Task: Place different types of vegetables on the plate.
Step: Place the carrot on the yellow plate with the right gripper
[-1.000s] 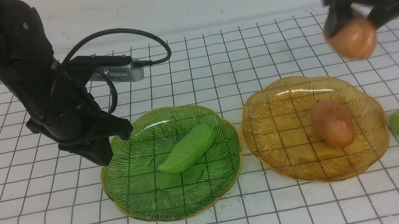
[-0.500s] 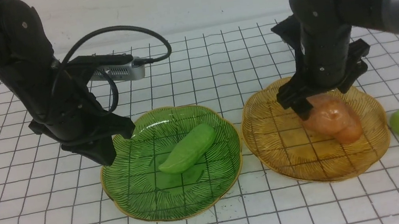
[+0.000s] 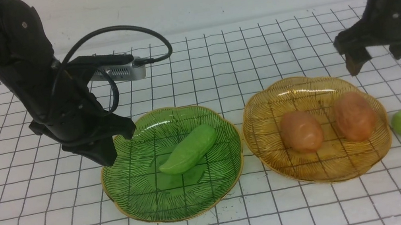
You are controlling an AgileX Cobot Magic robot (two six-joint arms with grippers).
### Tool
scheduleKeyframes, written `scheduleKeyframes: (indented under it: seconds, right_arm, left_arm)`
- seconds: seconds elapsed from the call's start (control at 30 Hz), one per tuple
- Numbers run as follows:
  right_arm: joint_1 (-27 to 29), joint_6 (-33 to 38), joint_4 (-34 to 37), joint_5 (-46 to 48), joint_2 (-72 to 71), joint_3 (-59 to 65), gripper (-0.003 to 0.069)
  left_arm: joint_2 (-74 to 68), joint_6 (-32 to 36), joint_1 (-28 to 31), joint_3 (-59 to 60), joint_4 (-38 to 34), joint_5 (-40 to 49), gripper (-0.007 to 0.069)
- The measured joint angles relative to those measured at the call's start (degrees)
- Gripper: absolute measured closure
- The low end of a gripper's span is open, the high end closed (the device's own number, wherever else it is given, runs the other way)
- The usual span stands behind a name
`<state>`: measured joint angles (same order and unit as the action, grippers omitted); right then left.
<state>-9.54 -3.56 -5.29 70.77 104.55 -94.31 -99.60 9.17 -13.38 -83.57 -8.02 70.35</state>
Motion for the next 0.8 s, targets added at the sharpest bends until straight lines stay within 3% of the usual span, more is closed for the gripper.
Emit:
scheduleKeyframes:
  seconds: [0.23,0.5,0.67,0.73,0.8]
  right_arm:
    - [7.92,3.56,1.42,-0.15,-1.92,11.87,0.0071]
    - [8.62,3.05,-8.15,-2.88,4.71,19.17,0.0071]
    - [8.62,2.77,-8.89,-3.92,7.96,19.17,0.0073]
    - [8.62,2.77,-8.76,-3.92,8.55,19.17,0.0088]
    - [8.62,2.77,-8.34,-3.81,8.78,19.17,0.0159]
  left_arm:
    - [0.0,0.0,0.0,0.0,0.0,0.0,0.0629]
    - [0.0,0.0,0.0,0.0,-0.22,0.0,0.0629]
    - [0.0,0.0,0.0,0.0,-0.22,0.0,0.0629]
    - [0.0,0.0,0.0,0.0,-0.22,0.0,0.0629]
    - [0.0,0.0,0.0,0.0,-0.22,0.0,0.0629]
